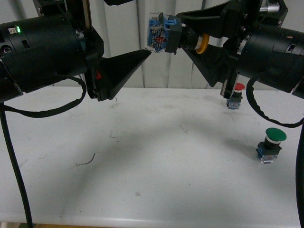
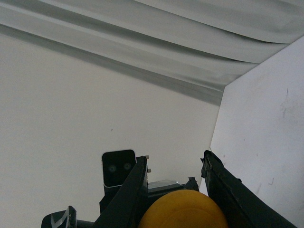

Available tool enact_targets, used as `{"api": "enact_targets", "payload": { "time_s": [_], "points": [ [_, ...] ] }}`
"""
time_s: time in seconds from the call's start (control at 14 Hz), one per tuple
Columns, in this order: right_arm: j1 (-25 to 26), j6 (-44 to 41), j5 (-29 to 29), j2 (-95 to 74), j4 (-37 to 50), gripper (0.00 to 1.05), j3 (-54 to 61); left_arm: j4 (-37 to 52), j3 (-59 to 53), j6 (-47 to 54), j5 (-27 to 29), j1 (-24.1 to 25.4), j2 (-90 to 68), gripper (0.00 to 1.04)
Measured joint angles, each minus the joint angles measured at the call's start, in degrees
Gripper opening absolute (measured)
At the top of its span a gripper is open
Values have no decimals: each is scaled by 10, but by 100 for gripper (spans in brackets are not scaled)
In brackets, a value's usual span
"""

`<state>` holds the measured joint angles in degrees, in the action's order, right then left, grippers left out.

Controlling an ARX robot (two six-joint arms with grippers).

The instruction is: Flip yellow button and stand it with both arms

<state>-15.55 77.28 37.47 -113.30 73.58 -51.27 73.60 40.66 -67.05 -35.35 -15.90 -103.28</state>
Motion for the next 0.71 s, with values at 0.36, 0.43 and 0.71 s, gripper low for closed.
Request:
{"api": "enact_targets", "payload": {
  "time_s": [0.36, 0.43, 0.71],
  "points": [
    [14, 0, 0, 0, 0, 33, 0, -24, -23, 9, -12, 63, 34, 98],
    [21, 0, 0, 0, 0, 33, 0, -35, -41, 27, -13, 93, 60, 98],
    [32, 0, 2, 0, 0, 33, 3, -143, -188, 245, -56, 213, 296, 98]
  ]
}}
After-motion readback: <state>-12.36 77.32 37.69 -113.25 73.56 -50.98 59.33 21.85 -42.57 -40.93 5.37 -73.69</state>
